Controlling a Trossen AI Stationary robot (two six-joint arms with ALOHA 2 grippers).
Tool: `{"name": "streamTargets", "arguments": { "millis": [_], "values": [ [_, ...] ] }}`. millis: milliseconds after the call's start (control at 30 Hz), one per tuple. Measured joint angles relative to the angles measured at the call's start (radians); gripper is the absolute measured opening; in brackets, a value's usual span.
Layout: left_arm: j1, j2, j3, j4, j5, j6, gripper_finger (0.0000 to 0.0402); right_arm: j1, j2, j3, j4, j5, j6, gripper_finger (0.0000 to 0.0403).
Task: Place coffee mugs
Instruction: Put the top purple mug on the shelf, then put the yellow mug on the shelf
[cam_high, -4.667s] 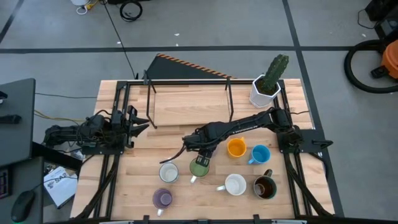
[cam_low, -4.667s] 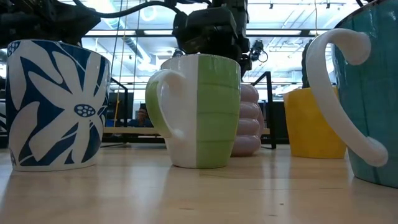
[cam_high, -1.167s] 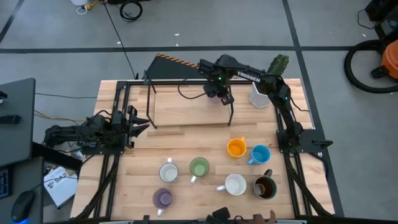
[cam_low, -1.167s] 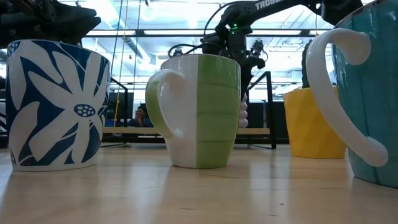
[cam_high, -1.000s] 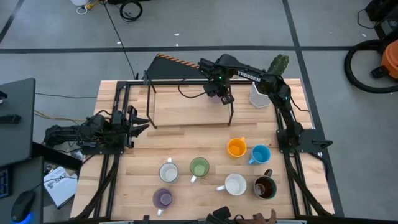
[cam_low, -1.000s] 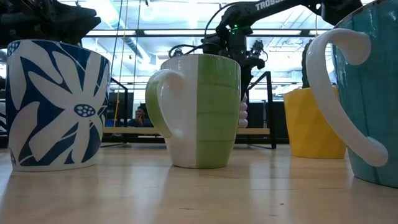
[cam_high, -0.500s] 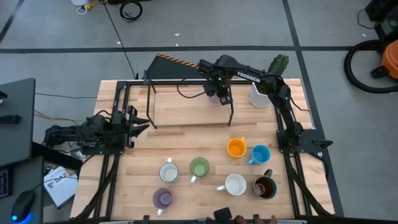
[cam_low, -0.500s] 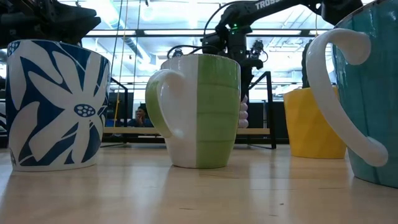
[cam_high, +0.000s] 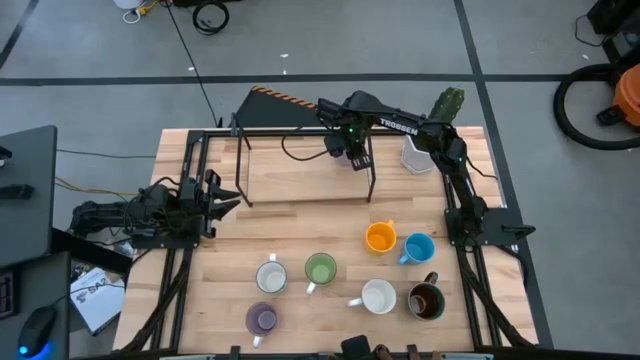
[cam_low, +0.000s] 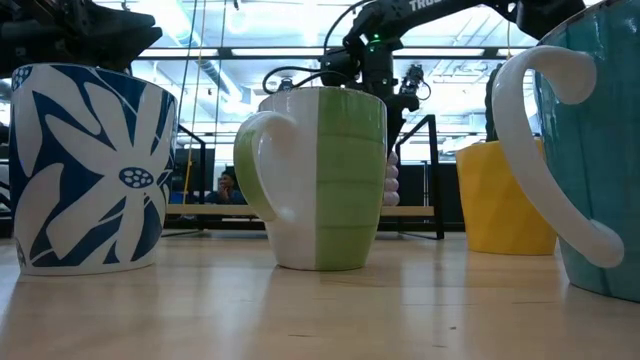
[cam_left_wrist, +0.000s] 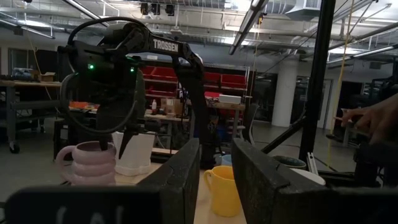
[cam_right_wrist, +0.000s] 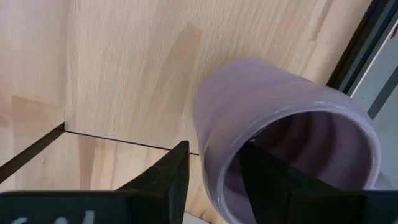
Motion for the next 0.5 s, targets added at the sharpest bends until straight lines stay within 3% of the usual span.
{"name": "streamTargets", "arguments": {
  "millis": [500],
  "values": [
    [0.001, 0.0, 0.0, -0.003, -0.001, 0.015, 0.0098, 0.009, -0.108, 0.002, 0.044, 0.048, 0.064, 0.0156]
  ]
}}
